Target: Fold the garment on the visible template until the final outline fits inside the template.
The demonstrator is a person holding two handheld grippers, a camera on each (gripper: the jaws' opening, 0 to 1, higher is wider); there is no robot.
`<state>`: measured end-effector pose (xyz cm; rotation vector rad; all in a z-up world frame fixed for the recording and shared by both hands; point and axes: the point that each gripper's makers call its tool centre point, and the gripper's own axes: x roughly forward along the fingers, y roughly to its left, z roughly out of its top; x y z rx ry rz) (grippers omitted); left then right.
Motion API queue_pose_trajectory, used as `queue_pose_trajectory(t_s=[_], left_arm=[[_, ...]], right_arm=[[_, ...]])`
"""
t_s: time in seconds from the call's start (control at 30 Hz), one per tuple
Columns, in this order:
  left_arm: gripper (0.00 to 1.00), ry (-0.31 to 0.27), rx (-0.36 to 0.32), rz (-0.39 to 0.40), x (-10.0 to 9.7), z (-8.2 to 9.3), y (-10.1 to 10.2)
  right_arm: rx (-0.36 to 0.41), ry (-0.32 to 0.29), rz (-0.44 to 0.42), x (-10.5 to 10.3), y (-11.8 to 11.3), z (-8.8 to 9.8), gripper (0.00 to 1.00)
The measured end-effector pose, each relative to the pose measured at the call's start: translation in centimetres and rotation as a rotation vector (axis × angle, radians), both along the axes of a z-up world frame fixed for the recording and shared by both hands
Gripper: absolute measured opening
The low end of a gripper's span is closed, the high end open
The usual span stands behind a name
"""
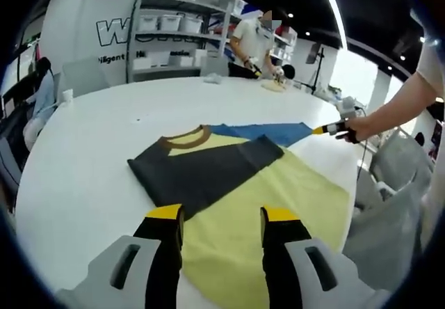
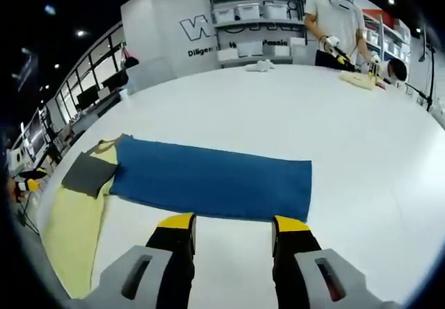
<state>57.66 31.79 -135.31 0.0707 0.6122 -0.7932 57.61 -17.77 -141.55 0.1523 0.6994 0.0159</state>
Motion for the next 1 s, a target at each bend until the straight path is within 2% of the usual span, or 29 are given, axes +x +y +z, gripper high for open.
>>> queue_pose_trajectory(t_s=[0.27, 0.43, 0.57, 0.73, 1.0], left_arm=[[0.42, -0.01, 0.015, -0.021, -0.4, 0.1, -0.3], [0.42, -0.002, 0.02, -0.045, -0.9, -0.2, -0.8], [0.41, 0.0, 0.02, -0.087, -1.5, -0.2, -1.6], [0.41, 0.005, 0.024, -0.111, -1.7, -0.4, -2.2], [0.4, 0.015, 0.025, -0.138, -2.1, -0.5, -2.7]], right_arm=[[-0.003, 0.025, -0.092, -0.1, -2.9, -0.8, 0.37], [-0.005, 0.053, -0.115, -0.3, -4.0, -1.5, 0.36], [-0.006, 0.045, -0.134, 0.0, -4.7, -1.6, 0.33], [-0.01, 0.047, -0.126, 0.2, -4.9, -1.6, 0.31], [-0.065, 0.067, -0.095, 0.3, -5.3, -1.9, 0.17]])
